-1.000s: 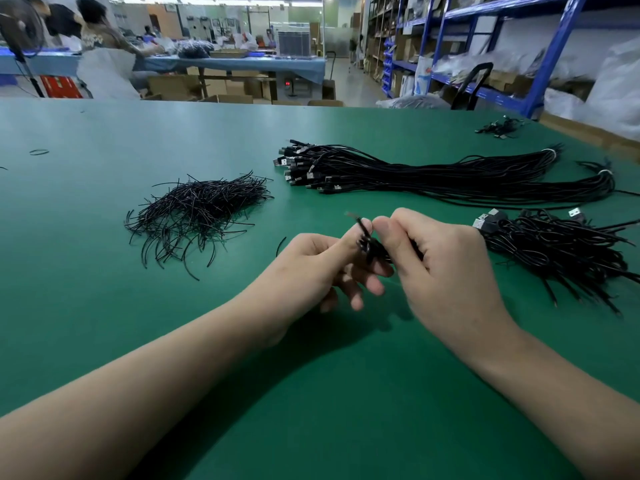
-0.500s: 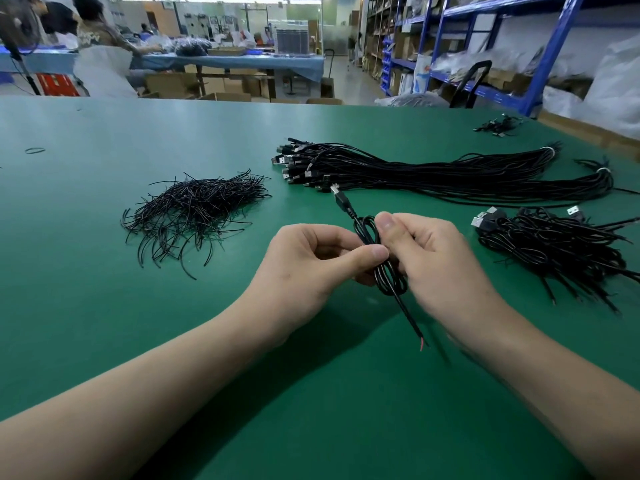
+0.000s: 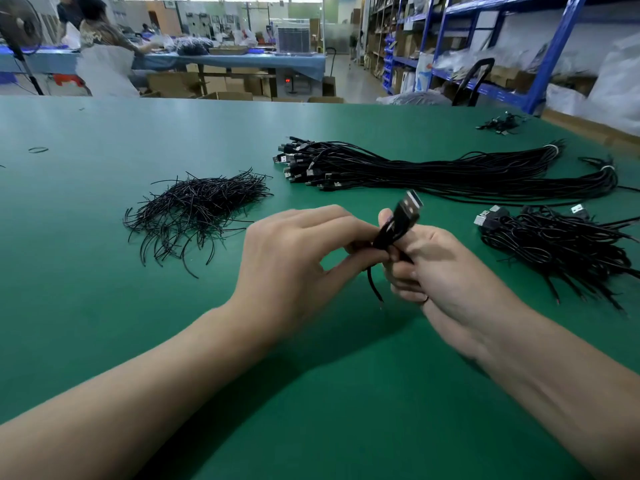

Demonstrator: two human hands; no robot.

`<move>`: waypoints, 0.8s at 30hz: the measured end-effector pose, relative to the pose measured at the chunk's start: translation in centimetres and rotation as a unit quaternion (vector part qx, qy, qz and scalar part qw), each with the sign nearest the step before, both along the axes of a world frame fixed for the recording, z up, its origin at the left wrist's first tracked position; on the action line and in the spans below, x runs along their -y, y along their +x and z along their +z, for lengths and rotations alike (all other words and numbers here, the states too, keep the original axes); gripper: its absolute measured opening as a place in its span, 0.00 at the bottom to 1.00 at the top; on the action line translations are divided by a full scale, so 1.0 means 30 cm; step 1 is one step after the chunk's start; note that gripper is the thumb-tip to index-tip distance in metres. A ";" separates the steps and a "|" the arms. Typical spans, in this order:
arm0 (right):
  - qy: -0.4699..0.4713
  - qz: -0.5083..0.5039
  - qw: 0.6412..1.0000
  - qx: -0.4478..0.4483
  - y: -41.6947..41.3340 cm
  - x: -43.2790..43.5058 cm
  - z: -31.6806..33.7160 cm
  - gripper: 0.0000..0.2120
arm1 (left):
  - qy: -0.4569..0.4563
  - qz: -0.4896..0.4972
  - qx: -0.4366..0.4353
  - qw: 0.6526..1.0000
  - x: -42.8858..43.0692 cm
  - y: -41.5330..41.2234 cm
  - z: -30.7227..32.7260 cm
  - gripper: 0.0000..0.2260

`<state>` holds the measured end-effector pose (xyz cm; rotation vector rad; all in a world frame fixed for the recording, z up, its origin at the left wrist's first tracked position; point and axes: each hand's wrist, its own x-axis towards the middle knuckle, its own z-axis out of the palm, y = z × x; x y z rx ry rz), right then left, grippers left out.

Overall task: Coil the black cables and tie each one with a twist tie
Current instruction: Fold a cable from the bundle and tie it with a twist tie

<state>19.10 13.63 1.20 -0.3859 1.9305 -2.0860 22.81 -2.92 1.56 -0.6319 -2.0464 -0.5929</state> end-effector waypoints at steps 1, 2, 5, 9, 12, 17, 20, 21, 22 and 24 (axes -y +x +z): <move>-0.002 0.013 1.000 0.017 -0.002 -0.002 0.002 0.26 | -0.045 0.008 -0.045 0.998 0.011 -0.006 0.003 0.07; -0.004 0.024 0.999 0.035 -0.003 -0.004 0.004 0.26 | -0.090 0.017 -0.084 0.992 0.020 -0.012 0.007 0.07; 0.000 0.040 0.998 0.049 -0.004 -0.009 0.002 0.27 | -0.133 0.026 -0.100 0.986 0.031 -0.024 0.005 0.07; 0.070 -0.034 0.994 -0.080 -0.012 0.000 -0.005 0.23 | 0.098 -0.021 0.127 0.987 0.007 -0.021 -0.007 0.05; 0.156 -0.091 0.964 -0.195 -0.020 -0.004 -0.013 0.25 | 0.264 -0.072 0.281 0.920 0.009 -0.037 -0.018 0.06; 0.199 -0.056 0.942 -0.264 -0.017 -0.015 -0.014 0.12 | 0.360 -0.129 0.353 0.854 0.007 -0.049 -0.037 0.06; 0.161 -0.047 0.961 -0.221 -0.027 -0.018 -0.004 0.07 | 0.353 -0.115 0.357 0.857 0.015 -0.055 -0.047 0.06; 0.155 -0.044 0.964 -0.210 -0.028 -0.022 -0.002 0.05 | 0.342 -0.111 0.358 0.862 0.019 -0.058 -0.049 0.07; 0.155 -0.042 0.966 -0.204 -0.029 -0.024 -0.001 0.04 | 0.324 -0.107 0.359 0.869 0.022 -0.059 -0.050 0.07; 0.168 -0.048 0.965 -0.198 -0.026 -0.025 0.000 0.04 | 0.263 -0.092 0.357 0.892 0.025 -0.058 -0.053 0.08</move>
